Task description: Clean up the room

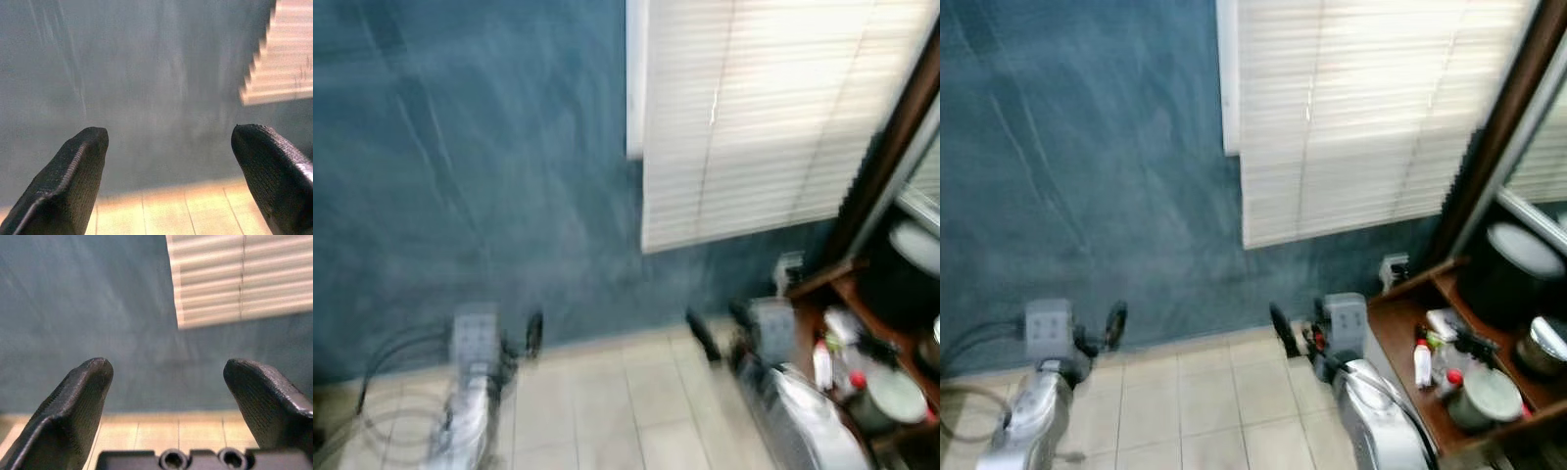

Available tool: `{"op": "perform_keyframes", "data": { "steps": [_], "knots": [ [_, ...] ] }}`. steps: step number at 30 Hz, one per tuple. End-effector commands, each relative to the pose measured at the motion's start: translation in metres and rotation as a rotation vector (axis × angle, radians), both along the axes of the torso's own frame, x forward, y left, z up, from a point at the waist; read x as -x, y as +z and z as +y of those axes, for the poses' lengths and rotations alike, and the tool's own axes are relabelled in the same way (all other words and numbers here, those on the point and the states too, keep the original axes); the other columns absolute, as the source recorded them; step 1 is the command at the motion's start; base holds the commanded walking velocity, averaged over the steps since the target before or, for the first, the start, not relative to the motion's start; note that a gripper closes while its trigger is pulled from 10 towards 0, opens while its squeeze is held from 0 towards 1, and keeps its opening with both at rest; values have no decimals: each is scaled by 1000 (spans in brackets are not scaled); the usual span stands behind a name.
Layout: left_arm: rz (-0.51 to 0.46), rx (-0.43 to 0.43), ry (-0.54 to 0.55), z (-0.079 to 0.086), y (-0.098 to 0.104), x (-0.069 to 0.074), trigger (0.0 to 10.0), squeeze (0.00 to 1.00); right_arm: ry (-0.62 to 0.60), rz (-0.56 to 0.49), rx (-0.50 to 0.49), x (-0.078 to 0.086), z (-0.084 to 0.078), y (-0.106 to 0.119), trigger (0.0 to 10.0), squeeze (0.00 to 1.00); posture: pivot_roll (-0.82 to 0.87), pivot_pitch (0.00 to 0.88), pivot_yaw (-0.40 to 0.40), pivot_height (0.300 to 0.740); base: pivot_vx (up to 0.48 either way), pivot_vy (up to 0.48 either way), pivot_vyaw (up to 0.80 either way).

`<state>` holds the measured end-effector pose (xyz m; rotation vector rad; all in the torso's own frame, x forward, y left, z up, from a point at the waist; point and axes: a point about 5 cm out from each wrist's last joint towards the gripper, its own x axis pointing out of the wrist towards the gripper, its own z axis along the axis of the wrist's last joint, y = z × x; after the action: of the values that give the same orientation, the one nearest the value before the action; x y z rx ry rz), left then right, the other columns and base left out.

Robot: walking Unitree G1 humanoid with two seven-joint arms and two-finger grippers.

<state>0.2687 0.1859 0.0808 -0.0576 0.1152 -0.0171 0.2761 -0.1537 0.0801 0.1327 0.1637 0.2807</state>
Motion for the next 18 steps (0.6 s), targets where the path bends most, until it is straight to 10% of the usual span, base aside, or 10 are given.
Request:
{"op": "perform_keyframes", "data": {
  "steps": [1, 18],
  "knots": [
    [45, -24, -43, -6, -11, 3, 10000, 0, -45, 45, 7, 8, -1, -17, 10000, 0, -47, 0, 31, 740, 0, 0, 0],
    [48, -76, 19, -9, -16, -8, 10000, 0, -56, 46, 38, -4, -1, -23, 10000, 0, -36, 0, 5, 740, 0, -141, 676]
  ]
}}
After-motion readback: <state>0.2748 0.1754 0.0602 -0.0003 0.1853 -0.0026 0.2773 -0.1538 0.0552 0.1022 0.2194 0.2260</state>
